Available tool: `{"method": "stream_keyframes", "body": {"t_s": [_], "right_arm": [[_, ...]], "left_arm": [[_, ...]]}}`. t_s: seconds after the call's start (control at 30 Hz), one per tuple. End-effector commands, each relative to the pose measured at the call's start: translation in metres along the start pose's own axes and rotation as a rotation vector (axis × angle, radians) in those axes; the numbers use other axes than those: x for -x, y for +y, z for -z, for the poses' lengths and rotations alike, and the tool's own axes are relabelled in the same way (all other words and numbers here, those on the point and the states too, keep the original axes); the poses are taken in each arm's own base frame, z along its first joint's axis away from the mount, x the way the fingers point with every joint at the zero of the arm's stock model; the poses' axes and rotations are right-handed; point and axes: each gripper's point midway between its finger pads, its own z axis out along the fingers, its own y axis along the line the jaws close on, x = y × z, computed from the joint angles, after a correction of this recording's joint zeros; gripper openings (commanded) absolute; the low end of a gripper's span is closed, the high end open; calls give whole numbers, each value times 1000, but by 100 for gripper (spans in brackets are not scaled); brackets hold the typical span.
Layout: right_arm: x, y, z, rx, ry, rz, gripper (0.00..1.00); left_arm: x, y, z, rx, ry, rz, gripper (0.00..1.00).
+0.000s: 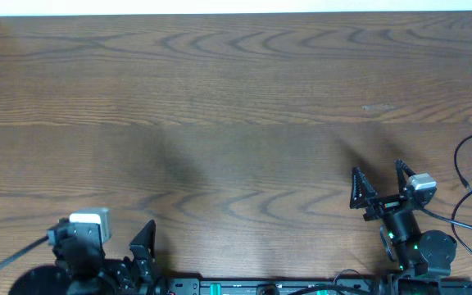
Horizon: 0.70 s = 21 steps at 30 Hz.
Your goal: Untangle cables
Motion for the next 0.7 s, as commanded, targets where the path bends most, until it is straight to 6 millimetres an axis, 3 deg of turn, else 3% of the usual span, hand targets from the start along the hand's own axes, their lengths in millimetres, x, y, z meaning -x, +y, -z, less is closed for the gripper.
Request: {"method": "stream_keyframes", "body": {"t_s": [0.0,0.17,0.3,0.47,0.67], "right_arm": [[-1,1,0,4,1,-11,99],[-1,1,0,5,1,-11,99],[-1,1,0,4,1,-11,99],[-1,1,0,4,1,-11,99],[-1,1,0,5,1,-11,99]], "left_arm": [[-7,0,5,-21,-89,103,92],[-21,9,9,-3,-163,169,97],[-33,22,-1,51,-176,238,98],[-16,22,-22,31,-254,211,98],[0,24,-70,11,-330,196,98]]}}
